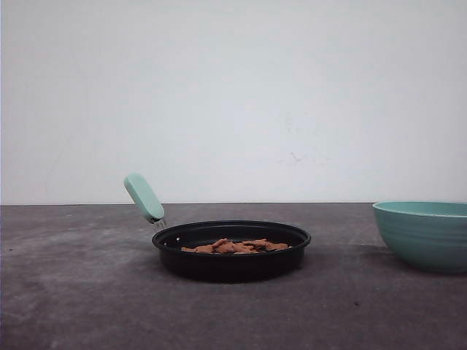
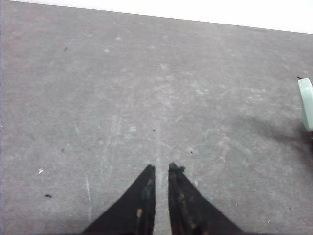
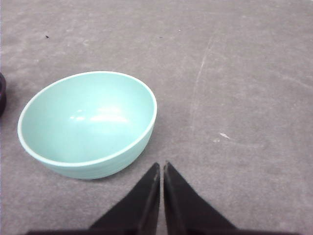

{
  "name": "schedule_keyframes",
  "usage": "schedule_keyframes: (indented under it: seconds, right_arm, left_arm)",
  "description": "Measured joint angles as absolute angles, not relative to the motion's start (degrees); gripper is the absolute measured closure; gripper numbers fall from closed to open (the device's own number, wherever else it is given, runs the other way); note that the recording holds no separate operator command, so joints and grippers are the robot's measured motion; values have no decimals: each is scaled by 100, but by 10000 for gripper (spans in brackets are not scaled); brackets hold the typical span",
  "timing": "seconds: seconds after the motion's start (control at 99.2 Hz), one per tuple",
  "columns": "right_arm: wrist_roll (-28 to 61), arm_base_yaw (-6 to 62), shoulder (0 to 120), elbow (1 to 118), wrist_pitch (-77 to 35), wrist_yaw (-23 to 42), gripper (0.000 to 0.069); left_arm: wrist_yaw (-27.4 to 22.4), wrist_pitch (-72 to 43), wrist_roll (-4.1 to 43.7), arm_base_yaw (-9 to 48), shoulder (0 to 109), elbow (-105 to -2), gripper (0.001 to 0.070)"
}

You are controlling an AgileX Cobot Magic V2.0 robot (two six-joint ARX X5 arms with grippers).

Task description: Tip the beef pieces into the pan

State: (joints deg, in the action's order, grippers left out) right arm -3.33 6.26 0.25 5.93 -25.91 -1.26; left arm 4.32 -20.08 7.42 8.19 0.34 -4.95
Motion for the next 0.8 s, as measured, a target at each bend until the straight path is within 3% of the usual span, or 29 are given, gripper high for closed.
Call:
schedule_keyframes:
  seconds: [0.797]
  right_arm:
    - [-333, 626, 25, 593, -2589, -128, 681]
  left_arm:
    - [434, -2008, 707, 810, 143, -495, 687]
